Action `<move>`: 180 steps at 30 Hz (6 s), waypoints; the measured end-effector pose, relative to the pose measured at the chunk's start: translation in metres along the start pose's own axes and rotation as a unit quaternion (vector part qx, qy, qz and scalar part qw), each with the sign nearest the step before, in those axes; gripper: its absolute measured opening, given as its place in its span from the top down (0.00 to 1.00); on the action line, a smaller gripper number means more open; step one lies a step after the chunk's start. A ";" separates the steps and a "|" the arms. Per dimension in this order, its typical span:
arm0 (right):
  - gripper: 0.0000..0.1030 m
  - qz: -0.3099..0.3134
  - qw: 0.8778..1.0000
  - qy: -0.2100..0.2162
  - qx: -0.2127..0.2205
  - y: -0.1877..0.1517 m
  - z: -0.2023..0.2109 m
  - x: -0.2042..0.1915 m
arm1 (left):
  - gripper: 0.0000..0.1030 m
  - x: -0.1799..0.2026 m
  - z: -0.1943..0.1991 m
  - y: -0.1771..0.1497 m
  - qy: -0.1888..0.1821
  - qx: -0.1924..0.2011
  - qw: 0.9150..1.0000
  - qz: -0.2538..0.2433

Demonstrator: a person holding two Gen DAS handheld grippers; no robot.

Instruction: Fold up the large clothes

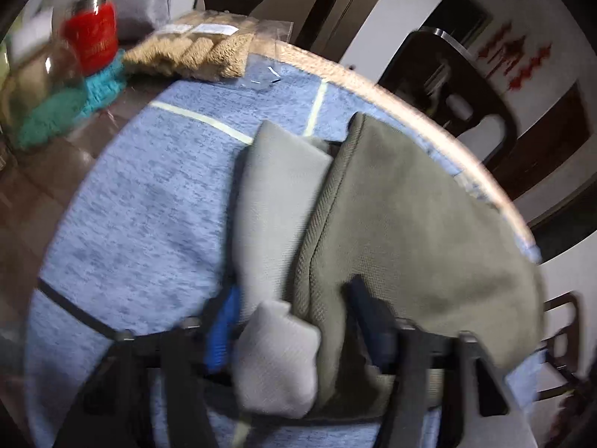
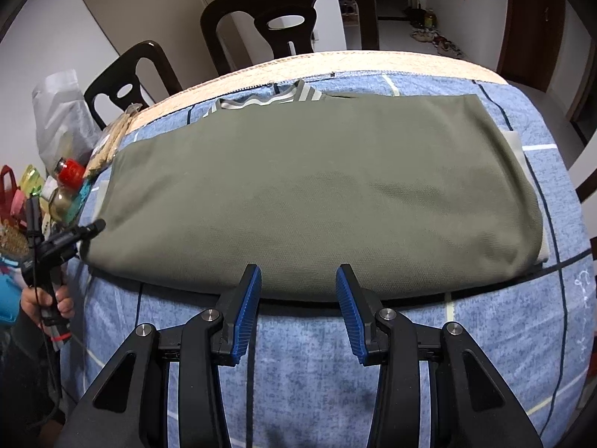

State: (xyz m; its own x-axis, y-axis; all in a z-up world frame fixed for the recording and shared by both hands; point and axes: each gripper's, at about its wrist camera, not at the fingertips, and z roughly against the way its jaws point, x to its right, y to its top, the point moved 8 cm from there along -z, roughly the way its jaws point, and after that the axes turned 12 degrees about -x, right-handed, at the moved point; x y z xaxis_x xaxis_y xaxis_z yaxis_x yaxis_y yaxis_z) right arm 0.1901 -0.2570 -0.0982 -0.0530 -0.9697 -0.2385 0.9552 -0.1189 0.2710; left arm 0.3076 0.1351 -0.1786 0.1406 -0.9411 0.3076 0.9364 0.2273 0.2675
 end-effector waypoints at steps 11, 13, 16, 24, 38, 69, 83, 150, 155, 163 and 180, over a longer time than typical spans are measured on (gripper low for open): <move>0.58 -0.010 0.997 0.075 0.021 0.009 0.020 0.051 | 0.84 0.092 0.100 0.013 -0.017 0.052 0.998 -0.033; 0.58 -0.014 0.996 0.087 0.029 0.011 0.025 0.063 | 0.85 0.136 0.127 0.017 -0.031 0.069 0.995 -0.062; 0.58 -0.025 0.993 0.104 0.040 0.010 0.032 0.080 | 0.85 0.202 0.155 0.018 -0.060 0.084 0.990 -0.096; 0.58 -0.081 0.986 0.130 0.071 -0.002 0.054 0.134 | 0.86 0.374 0.165 -0.004 -0.138 0.069 0.968 -0.199; 0.58 -0.168 0.980 0.085 0.064 -0.064 0.069 0.236 | 0.86 0.536 -0.076 -0.122 -0.171 -0.146 0.942 -0.250; 0.60 -0.086 0.990 0.110 -0.019 0.034 -0.012 0.180 | 0.61 0.373 -0.011 -0.051 -0.049 -0.022 0.981 -0.184; 0.93 -0.090 0.996 -0.005 -0.008 0.010 0.016 0.207 | 0.62 0.397 -0.040 -0.073 -0.034 -0.032 0.972 -0.231; 0.86 -0.194 0.964 0.182 0.027 0.007 0.046 0.205 | 0.46 0.334 -0.010 -0.090 -0.013 -0.038 0.986 -0.160; 0.88 -0.210 0.965 0.156 0.022 -0.009 0.031 0.220 | 0.37 0.335 -0.016 -0.094 -0.012 -0.040 0.986 -0.162; 0.82 -0.176 0.978 0.114 0.007 -0.007 0.028 0.214 | 0.35 0.328 -0.023 -0.096 -0.016 -0.061 0.985 -0.160; 0.83 -0.052 0.999 0.000 -0.013 0.031 -0.004 0.186 | 0.40 0.376 -0.036 -0.064 0.048 0.005 0.968 -0.248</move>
State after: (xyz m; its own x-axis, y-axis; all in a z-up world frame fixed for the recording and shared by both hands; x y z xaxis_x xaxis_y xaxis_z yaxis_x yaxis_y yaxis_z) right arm 0.2106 -0.4399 -0.1379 -0.1519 -0.9525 -0.2639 0.9519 -0.2128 0.2203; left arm 0.3120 -0.2426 -0.1133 -0.2951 -0.9540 0.0539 0.8937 -0.2556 0.3687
